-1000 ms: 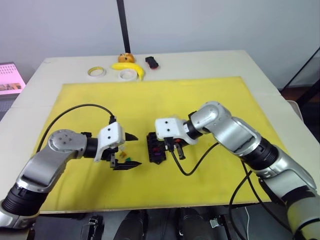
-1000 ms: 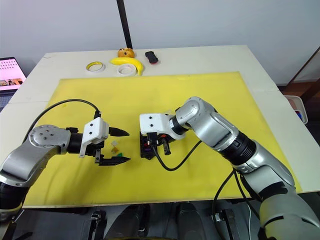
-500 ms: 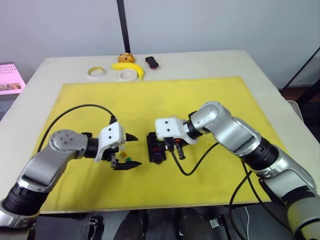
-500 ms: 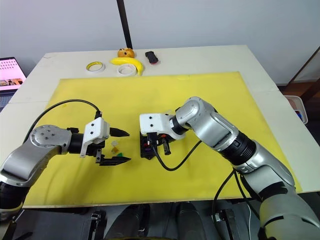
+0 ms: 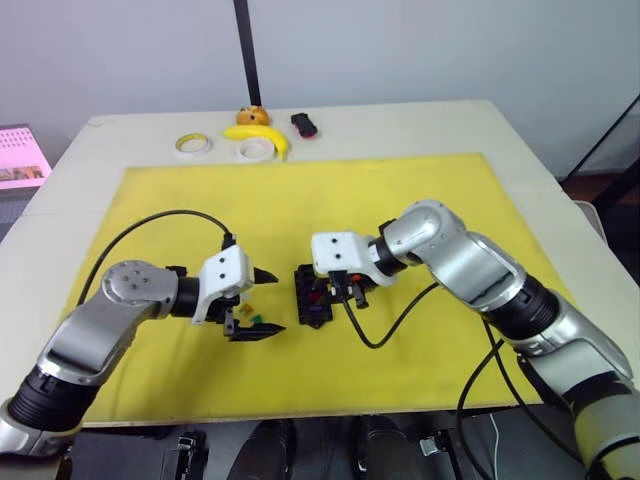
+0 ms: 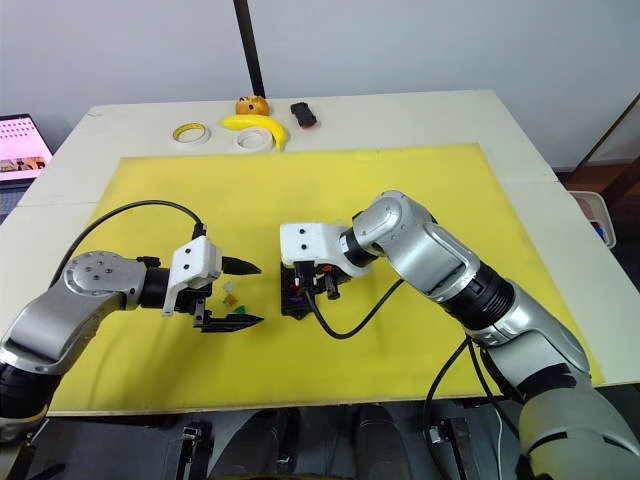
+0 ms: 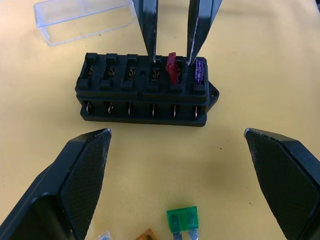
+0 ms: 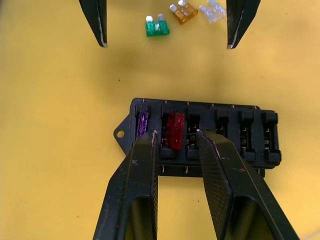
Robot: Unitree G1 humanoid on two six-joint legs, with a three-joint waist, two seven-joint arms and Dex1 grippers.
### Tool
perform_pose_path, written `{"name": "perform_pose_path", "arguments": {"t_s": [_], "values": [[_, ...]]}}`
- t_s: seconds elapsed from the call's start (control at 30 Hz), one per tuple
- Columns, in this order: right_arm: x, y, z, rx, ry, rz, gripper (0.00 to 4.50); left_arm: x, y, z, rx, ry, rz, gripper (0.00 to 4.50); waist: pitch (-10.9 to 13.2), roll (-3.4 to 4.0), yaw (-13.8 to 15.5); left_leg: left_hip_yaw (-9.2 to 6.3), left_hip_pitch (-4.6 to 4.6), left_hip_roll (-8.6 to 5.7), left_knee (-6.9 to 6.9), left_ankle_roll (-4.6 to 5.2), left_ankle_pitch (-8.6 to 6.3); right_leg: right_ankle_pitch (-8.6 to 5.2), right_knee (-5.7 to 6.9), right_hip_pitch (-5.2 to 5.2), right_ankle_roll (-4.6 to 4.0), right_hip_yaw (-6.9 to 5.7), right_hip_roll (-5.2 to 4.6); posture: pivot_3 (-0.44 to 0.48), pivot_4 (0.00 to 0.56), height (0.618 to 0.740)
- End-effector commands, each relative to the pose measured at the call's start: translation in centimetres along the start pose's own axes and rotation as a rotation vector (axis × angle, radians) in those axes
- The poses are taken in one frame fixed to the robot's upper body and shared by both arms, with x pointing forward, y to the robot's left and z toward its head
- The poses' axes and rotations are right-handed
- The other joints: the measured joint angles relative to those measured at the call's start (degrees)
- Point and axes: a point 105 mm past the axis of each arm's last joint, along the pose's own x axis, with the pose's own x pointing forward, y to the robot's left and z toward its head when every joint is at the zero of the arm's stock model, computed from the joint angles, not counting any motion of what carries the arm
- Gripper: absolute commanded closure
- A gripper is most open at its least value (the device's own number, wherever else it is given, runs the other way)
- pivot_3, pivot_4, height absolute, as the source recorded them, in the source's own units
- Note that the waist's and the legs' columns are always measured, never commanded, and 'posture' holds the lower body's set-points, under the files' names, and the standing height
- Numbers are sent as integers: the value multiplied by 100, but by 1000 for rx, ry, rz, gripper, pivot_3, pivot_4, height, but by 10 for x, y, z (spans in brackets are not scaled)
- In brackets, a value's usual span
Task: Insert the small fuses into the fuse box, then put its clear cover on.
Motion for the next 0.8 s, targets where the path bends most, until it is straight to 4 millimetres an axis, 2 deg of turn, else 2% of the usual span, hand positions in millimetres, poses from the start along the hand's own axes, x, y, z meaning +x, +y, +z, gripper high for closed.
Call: {"name": "perform_pose_path", "arguments": {"t_s": [0.03, 0.6, 0.7, 0.73, 0.8], "values": [[-10, -3, 17, -39, -46, -23, 3192, -2, 3, 9, 45, -14, 9, 0, 0, 0, 0, 0, 0, 0, 0, 0, 0, 0, 0, 0, 0, 0, 0, 0, 150, 740], [-3, -3, 7, 25, -35, -4, 3192, -2, 3, 9, 51, -14, 14, 0, 0, 0, -1, 0, 0, 0, 0, 0, 0, 0, 0, 0, 0, 0, 0, 0, 150, 740], [-3, -2, 6, 25, -33, -3, 3976, -1, 3, 8, 52, -14, 15, 0, 0, 0, 0, 0, 0, 0, 0, 0, 0, 0, 0, 0, 0, 0, 0, 0, 150, 740], [-3, -2, 6, 25, -32, -3, 4439, -1, 3, 8, 52, -15, 15, 0, 0, 0, 0, 0, 0, 0, 0, 0, 0, 0, 0, 0, 0, 0, 0, 0, 150, 740], [-3, -2, 7, 25, -32, -1, 4489, 0, 3, 8, 53, -17, 15, 0, 0, 0, 0, 0, 0, 0, 0, 0, 0, 0, 0, 0, 0, 0, 0, 0, 150, 740]]}}
